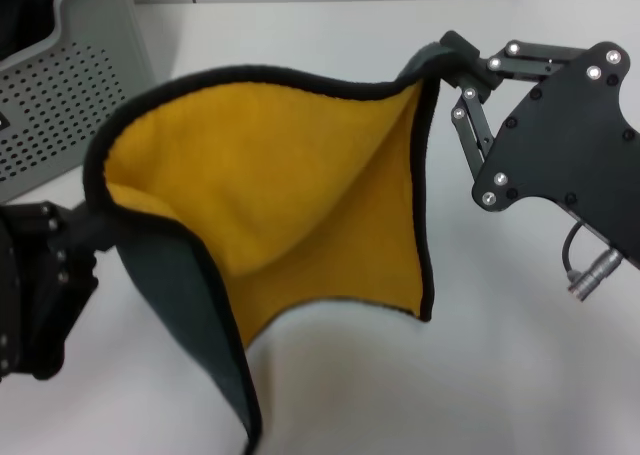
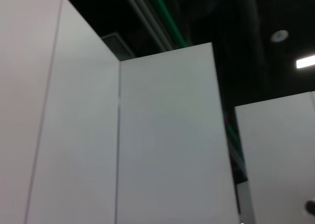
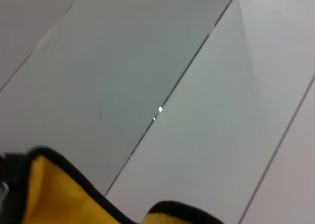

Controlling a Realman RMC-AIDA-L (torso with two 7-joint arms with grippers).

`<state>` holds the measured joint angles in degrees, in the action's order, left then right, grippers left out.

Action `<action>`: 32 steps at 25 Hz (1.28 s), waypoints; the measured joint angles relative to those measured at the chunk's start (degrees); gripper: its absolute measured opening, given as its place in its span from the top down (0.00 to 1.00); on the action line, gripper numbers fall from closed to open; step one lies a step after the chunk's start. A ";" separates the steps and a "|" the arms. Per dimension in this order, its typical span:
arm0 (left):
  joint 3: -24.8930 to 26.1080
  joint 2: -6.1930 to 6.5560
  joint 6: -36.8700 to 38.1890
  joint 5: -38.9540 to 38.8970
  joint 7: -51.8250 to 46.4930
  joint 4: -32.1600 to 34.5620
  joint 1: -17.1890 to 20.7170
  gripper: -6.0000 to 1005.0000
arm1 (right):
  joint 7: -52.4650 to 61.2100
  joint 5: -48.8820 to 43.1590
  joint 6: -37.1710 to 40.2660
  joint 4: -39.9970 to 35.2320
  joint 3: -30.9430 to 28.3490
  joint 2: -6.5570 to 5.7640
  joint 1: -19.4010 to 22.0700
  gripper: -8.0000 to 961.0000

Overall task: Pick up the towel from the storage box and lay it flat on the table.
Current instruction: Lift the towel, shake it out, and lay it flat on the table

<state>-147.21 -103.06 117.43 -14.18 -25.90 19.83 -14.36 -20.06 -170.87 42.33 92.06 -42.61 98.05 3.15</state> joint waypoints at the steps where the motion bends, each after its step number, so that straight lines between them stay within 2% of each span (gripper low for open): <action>1: 0.00 0.07 0.00 0.59 0.08 0.25 -0.11 0.99 | 1.87 0.00 -0.20 -0.79 -0.48 -0.05 -0.40 0.98; 3: 0.04 0.11 -0.05 1.80 0.09 0.52 -0.45 0.99 | 5.45 0.00 -0.25 -2.30 -0.91 -0.35 -1.58 0.98; 6: 0.15 -0.09 -0.10 2.39 -0.17 0.56 -0.66 0.99 | 13.92 0.00 0.30 -5.48 -1.27 -1.93 -5.44 0.98; 7: 0.17 -0.13 -0.11 2.51 -0.23 0.63 -0.68 0.99 | 18.20 0.01 1.55 -6.65 -1.22 -3.33 -7.19 0.98; 9: 0.18 -0.18 -0.12 3.18 -0.26 0.99 -0.71 0.99 | 22.03 0.00 3.77 -7.56 -0.92 -4.91 -8.42 0.98; 12: 0.18 -0.18 -0.13 5.09 -0.28 1.43 -0.80 0.99 | 25.10 -0.03 8.85 -8.69 0.06 -6.96 -8.93 0.98; 16: 0.18 -0.26 -0.16 7.32 -0.31 1.44 -0.67 0.99 | 25.29 -0.12 15.29 -10.21 1.96 -8.40 -8.51 0.98; 21: 0.14 0.07 -0.20 9.76 -0.35 1.44 -0.58 0.99 | 29.16 -0.18 25.47 -14.03 4.22 -11.05 -8.33 0.98; 25: 0.17 0.38 -0.20 12.04 -0.30 1.36 -1.01 0.99 | 35.04 -0.18 32.69 -20.04 4.37 -11.50 -8.92 0.98; 29: 0.18 0.57 -0.20 13.70 -0.86 0.34 -2.33 0.99 | 42.39 -0.17 41.55 -28.86 3.45 -10.61 -11.05 0.98; 32: 0.14 0.73 -0.29 15.08 -1.83 0.05 -3.52 0.99 | 48.53 -0.17 50.65 -37.72 3.86 -9.74 -14.35 0.98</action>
<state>-147.07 -102.33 117.14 0.90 -27.73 19.88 -17.88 28.48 -171.04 92.98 54.34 -38.75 88.31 -11.20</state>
